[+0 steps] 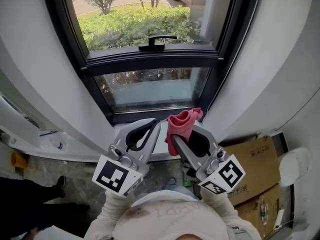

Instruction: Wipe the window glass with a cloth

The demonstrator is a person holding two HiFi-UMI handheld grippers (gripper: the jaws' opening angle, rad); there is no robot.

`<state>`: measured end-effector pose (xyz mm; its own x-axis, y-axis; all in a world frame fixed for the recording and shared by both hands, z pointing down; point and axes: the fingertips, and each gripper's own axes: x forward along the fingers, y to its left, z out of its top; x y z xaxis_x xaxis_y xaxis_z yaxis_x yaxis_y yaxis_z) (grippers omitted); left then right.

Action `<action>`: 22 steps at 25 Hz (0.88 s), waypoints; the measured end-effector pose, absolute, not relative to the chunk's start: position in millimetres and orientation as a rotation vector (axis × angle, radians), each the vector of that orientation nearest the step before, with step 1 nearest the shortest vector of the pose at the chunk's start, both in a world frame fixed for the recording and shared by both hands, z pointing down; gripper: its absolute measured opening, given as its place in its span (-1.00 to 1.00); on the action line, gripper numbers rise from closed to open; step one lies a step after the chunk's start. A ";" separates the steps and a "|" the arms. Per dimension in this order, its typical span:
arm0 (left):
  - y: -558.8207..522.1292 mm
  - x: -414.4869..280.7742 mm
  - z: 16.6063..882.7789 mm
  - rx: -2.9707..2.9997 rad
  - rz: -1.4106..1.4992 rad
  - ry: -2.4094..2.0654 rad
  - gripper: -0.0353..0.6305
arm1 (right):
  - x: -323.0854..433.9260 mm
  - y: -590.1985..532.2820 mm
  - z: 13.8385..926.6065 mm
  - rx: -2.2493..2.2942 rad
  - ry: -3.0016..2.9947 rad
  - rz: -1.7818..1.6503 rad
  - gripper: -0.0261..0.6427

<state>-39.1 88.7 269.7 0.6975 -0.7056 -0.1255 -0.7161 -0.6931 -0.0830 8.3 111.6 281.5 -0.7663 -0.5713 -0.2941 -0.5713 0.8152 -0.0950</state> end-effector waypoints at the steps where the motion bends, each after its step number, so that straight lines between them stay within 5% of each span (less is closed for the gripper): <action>1: 81.6 -30.5 269.5 -2.773 0.123 1.170 -0.89 | 17.8 104.7 280.8 -0.867 2.688 0.002 -0.60; 22: -70.6 15.8 279.6 -2.825 0.089 1.111 -0.89 | 59.9 -47.1 291.5 -0.937 2.661 -0.063 -0.60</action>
<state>15.8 -70.6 279.6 0.7315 -0.6755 -0.0929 -0.6816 -0.7278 -0.0758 59.9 -47.1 291.5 -0.7346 -0.6173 -0.2816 -0.6033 0.7842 -0.1452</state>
